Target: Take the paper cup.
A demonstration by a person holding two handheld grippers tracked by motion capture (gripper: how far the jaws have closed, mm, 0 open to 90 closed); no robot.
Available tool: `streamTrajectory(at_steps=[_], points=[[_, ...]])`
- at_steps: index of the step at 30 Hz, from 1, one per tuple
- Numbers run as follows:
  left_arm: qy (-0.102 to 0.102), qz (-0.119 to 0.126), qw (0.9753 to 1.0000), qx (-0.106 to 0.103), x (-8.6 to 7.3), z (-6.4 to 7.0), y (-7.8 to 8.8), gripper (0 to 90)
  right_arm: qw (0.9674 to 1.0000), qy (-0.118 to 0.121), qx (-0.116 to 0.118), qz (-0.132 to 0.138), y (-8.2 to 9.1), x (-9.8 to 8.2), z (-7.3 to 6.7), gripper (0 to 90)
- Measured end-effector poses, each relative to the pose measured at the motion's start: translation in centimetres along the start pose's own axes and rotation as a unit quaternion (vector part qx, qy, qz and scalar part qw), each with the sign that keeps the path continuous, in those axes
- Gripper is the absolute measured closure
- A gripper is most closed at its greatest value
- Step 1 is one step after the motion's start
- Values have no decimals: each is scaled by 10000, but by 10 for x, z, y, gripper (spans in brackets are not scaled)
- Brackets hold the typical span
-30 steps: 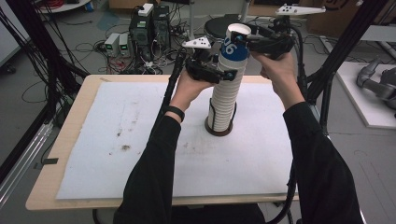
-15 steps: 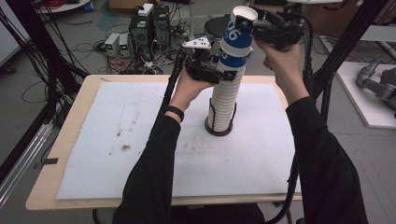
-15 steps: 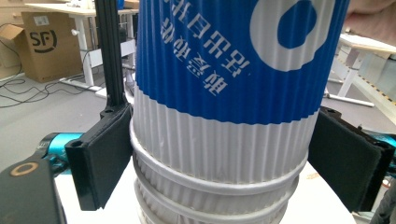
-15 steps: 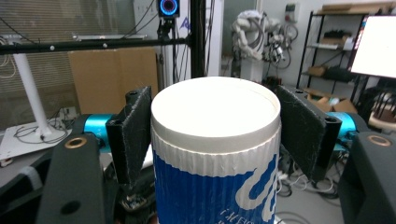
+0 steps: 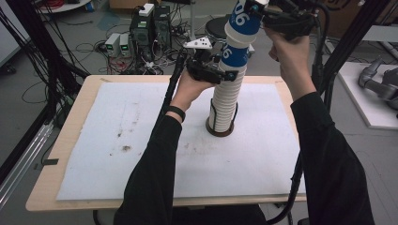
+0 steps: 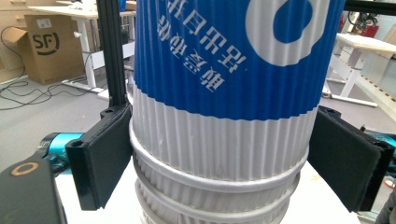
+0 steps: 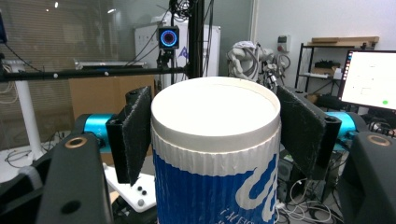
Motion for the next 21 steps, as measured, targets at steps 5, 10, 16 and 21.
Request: streamTrajectory(at_steps=[5,10,16,21], points=[[-22,-12,10000,-5,0,0,0,119,9999,63,-26,74,5,6,-2,310],[-32,-42,10000,1,0,1,0,117,9999,116,-17,84,13,12,-5,310],[-13,-34,10000,17,1,1,1,80,9998,180,14,56,20,15,-8,310],[3,-64,9999,83,2,0,3,71,9998,180,66,22,24,14,-10,310]])
Point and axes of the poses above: each handheld gripper's, and its own axes: y roughly backward along the jaws, x roughly out of its top, z roughly to its right, the point moved 6 cm from there along -y, roughly forward along the jaws, and after that the axes turned 5 degrees about x, right-handed, at the moved point
